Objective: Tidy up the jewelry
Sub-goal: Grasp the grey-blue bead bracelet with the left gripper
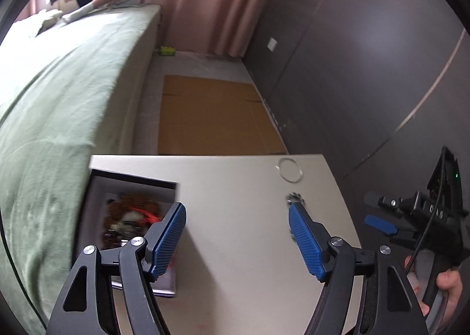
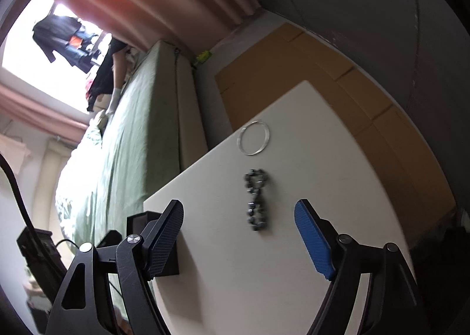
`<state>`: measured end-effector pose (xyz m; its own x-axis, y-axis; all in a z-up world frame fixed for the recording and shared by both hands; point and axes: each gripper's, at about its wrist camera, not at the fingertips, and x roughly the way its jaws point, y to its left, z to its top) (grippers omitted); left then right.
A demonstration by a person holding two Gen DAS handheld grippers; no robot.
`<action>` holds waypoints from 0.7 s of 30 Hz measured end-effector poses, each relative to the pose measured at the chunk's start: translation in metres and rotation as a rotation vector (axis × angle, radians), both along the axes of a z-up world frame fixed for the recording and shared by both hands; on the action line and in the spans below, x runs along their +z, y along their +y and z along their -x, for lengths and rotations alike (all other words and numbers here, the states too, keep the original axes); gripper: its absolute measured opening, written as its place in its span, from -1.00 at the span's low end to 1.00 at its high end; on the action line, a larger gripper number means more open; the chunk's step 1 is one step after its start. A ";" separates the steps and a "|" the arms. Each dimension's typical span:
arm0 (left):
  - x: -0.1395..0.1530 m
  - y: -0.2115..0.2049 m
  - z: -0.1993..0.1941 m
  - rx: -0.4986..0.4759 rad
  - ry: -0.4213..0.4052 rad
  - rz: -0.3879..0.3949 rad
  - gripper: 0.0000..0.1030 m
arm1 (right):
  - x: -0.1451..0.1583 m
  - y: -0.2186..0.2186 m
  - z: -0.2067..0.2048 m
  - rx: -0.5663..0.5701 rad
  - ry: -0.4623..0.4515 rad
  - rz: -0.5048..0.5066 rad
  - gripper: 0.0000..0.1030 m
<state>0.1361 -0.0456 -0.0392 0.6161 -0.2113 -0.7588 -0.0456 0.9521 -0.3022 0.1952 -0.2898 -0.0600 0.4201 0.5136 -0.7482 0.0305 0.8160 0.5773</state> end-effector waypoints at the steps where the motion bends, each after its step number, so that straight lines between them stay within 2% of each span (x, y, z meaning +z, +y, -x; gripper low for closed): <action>1: 0.000 -0.006 -0.003 -0.009 0.005 -0.005 0.45 | -0.002 -0.008 0.000 -0.016 0.010 -0.004 0.53; 10: -0.012 -0.065 -0.030 -0.085 0.093 -0.085 0.45 | -0.004 -0.049 0.000 -0.085 0.036 -0.020 0.53; 17: -0.041 -0.109 -0.058 -0.126 0.171 -0.112 0.45 | -0.009 -0.072 0.003 -0.125 0.066 -0.028 0.53; 21: -0.056 -0.129 -0.072 -0.141 0.192 -0.167 0.25 | -0.015 -0.085 0.004 -0.145 0.086 -0.058 0.52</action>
